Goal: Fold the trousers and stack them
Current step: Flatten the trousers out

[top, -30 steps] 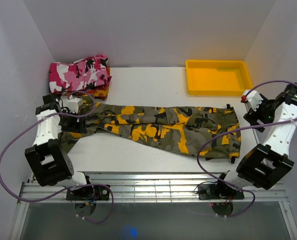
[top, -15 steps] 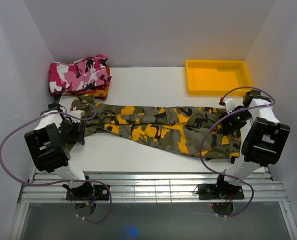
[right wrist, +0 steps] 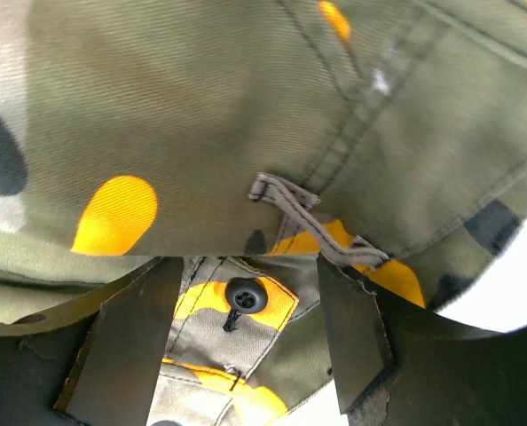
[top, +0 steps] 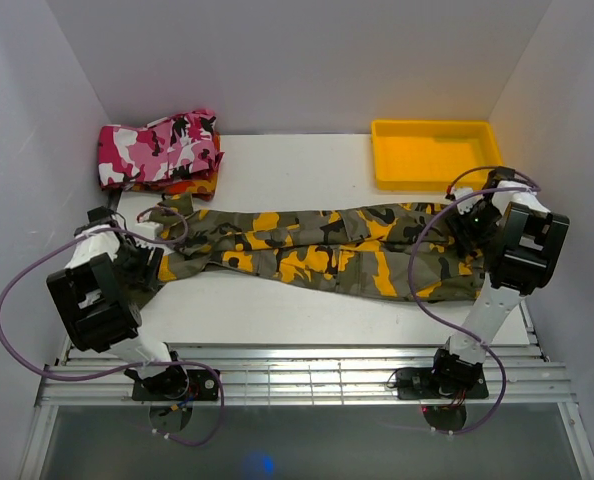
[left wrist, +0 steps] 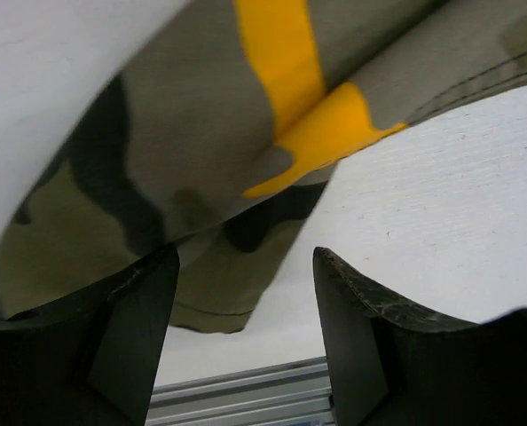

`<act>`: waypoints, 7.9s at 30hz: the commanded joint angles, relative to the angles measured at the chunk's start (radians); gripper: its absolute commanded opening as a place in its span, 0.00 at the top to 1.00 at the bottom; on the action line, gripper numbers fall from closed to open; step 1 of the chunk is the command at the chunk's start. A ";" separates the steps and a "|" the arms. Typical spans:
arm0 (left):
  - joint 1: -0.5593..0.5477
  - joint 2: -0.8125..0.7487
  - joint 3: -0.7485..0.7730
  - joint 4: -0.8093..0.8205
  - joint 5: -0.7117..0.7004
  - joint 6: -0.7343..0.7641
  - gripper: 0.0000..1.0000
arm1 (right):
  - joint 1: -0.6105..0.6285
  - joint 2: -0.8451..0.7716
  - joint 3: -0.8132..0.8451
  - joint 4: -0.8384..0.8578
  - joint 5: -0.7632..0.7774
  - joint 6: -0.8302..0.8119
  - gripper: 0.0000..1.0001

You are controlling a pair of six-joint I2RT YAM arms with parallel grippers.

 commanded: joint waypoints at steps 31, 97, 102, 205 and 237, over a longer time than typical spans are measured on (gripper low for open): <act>0.039 0.076 0.065 -0.064 -0.074 0.556 0.45 | -0.013 -0.250 -0.021 -0.265 -0.156 -0.090 0.28; 0.191 -0.038 0.296 -0.062 -0.022 0.464 1.00 | -0.204 -0.081 0.029 -0.365 -0.334 -0.007 0.92; 0.193 -0.042 0.317 -0.146 0.095 0.532 1.00 | -0.366 -0.011 0.236 -0.465 -0.239 -0.088 0.92; 0.515 -0.076 0.232 -0.158 0.602 0.417 0.40 | -0.255 -0.428 -0.164 -0.196 -0.291 -0.337 0.44; -0.175 0.363 0.372 0.229 0.311 0.511 0.71 | 0.033 0.063 0.149 0.117 -0.111 0.042 0.22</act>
